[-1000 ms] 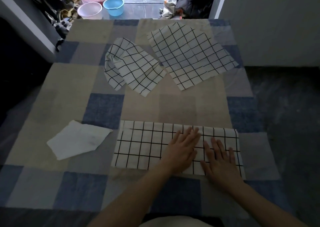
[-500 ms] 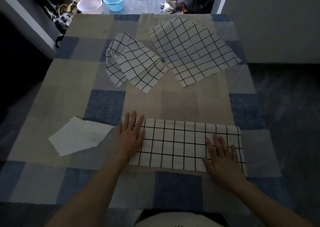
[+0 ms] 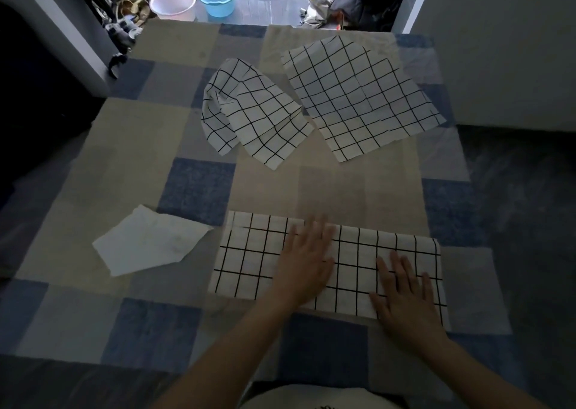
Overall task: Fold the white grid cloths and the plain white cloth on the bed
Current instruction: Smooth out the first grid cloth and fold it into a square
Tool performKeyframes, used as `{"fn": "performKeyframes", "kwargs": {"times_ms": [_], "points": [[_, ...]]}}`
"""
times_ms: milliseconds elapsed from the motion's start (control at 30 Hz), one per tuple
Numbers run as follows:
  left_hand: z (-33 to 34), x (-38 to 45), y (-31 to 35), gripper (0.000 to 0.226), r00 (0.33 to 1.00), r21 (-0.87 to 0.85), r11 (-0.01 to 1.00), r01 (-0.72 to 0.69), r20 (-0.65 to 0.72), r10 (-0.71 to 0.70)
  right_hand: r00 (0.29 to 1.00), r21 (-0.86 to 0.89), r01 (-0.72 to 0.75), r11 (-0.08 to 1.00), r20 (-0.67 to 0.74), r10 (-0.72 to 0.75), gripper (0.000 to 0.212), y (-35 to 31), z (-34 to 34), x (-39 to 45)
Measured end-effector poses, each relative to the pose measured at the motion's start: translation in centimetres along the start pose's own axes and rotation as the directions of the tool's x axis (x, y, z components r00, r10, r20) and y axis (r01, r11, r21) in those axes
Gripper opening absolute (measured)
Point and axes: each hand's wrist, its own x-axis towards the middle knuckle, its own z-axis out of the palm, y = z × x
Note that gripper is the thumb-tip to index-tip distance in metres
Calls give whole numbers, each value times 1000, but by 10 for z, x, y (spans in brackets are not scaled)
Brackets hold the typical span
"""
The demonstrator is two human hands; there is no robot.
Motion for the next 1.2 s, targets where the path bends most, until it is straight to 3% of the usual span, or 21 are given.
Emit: {"fn": "performKeyframes", "kwargs": {"times_ms": [200, 467, 633, 733, 800, 900, 1000, 1100, 1200], "points": [[24, -1, -10, 61, 990, 15, 998, -59, 131, 57, 999, -4, -10, 1000, 35, 11, 69, -1, -4, 2], [6, -23, -95, 62, 981, 72, 978, 193, -21, -192, 999, -1, -13, 1000, 44, 13, 71, -2, -5, 1], [5, -25, -96, 64, 978, 97, 973, 209, -17, -208, 998, 15, -29, 999, 50, 28, 70, -4, -10, 2], [3, -24, -96, 64, 978, 94, 973, 210, -8, -210, 987, 74, -133, 988, 98, 126, 68, -18, -28, 6], [4, -23, -96, 65, 978, 102, 973, 206, 1, -208, 986, 115, -166, 979, 27, 164, 65, -39, -41, 15], [3, -23, -95, 65, 978, 106, 972, 208, 1, -209, 989, 210, 24, 977, -145, 7, 66, -85, -52, 37], [5, -22, -94, 64, 978, 108, 972, 208, -1, -209, 962, 244, 260, 934, -149, -228, 67, -145, -59, 63], [6, -21, -94, 65, 978, 119, 971, 206, 0, -208, 961, 336, 275, 901, -72, -267, 61, -184, -54, 87], [6, -21, -94, 67, 977, 136, 968, 210, -2, -212, 964, 320, 256, 912, -7, -267, 61, -188, -39, 97]]}}
